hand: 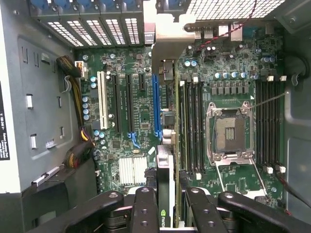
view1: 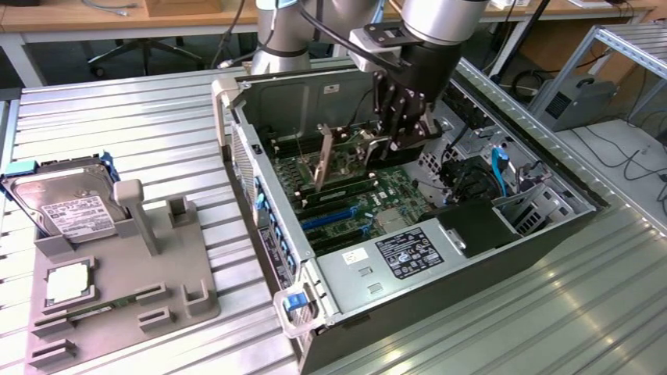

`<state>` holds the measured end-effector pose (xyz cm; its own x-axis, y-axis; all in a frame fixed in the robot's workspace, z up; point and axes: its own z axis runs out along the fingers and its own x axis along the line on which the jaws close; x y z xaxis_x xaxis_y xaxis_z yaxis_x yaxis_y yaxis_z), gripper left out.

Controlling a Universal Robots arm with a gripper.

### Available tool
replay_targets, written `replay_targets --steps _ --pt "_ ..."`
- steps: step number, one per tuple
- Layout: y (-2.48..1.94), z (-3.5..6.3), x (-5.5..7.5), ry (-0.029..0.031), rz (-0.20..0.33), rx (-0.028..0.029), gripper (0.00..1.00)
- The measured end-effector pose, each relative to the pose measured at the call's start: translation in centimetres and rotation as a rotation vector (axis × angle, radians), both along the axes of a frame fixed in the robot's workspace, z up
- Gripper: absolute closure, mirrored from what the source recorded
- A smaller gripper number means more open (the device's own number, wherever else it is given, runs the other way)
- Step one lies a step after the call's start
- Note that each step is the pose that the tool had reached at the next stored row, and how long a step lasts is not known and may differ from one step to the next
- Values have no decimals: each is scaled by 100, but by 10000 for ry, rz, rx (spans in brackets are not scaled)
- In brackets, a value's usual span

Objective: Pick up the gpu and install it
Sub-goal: 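Insert the gpu into the slot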

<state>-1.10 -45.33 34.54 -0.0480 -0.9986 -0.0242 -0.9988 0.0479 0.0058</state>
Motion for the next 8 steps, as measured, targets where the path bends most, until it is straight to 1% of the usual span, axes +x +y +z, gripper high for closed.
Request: replay_targets --steps 3,8 --pt "0 -37 -8 0 0 0 73" --pt "0 -41 -10 0 0 0 73"
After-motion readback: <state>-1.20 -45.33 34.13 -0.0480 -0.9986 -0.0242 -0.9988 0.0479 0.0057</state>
